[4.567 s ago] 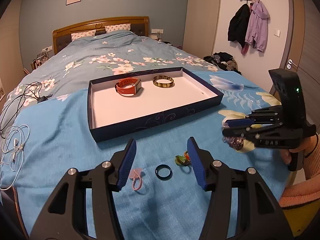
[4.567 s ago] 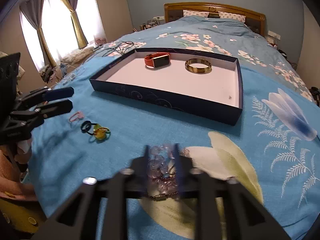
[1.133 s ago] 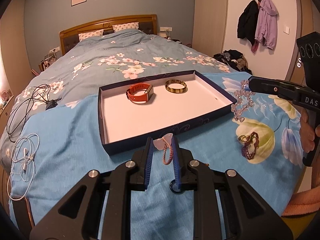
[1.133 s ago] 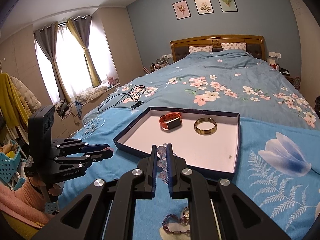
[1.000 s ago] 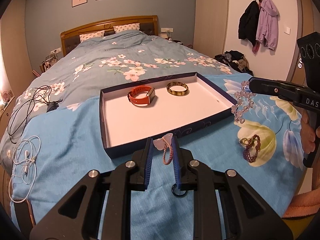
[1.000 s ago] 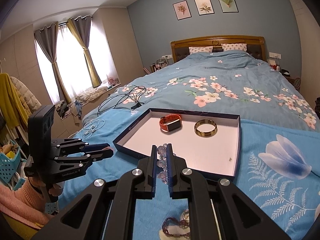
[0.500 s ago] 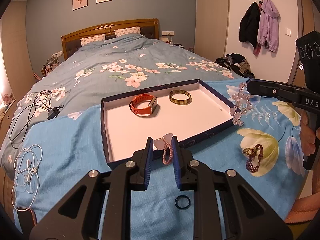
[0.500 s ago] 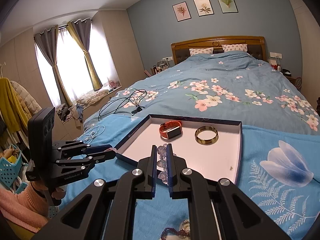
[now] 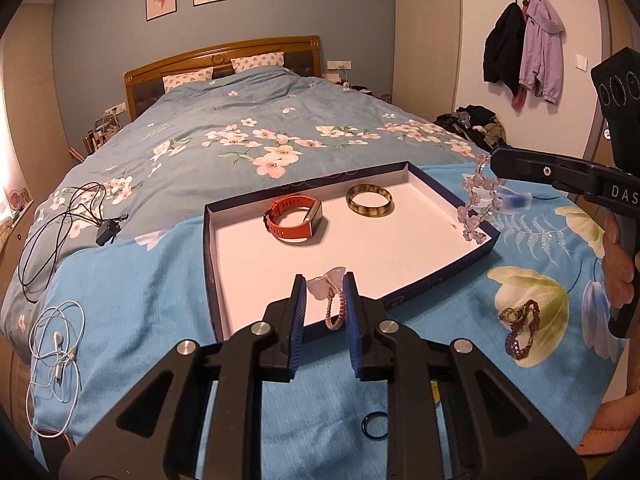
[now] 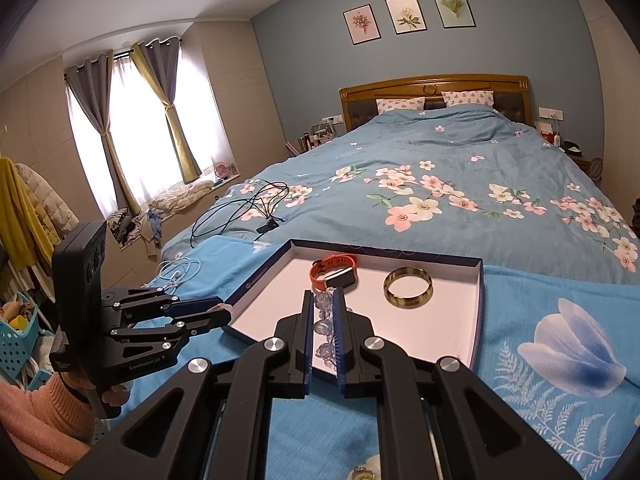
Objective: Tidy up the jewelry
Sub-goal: 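Carry the pink ring over the box with the left tool while the right tool carries the bracelet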
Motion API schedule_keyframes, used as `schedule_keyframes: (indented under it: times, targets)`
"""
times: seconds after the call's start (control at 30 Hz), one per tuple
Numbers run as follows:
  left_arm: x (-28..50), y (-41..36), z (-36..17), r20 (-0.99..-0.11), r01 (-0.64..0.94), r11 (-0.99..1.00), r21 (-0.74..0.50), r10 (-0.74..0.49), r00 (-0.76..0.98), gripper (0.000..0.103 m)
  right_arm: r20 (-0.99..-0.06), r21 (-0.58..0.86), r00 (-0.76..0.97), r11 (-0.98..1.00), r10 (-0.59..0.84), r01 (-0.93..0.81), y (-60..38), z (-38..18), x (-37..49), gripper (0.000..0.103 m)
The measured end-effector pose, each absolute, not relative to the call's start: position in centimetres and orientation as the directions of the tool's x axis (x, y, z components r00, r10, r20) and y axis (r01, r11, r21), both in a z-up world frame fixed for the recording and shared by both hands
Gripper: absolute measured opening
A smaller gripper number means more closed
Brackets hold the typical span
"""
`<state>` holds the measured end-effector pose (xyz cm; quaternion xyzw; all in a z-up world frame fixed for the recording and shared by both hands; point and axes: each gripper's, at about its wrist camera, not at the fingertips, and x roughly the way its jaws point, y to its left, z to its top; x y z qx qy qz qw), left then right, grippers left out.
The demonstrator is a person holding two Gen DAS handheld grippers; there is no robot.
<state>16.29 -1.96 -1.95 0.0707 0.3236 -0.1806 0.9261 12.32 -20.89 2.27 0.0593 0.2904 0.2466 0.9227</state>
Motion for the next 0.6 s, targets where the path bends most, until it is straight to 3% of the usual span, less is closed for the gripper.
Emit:
schedule_keyframes:
  times: [0.6]
  targets:
    - [18.5,-2.6,-1.9,-0.624,0.367,0.930,0.027,-0.272,0.733,0.019,-0.519,0.268,0.711,0.880,0.475,-0.393,-21.1,1.4,15.2,0.007]
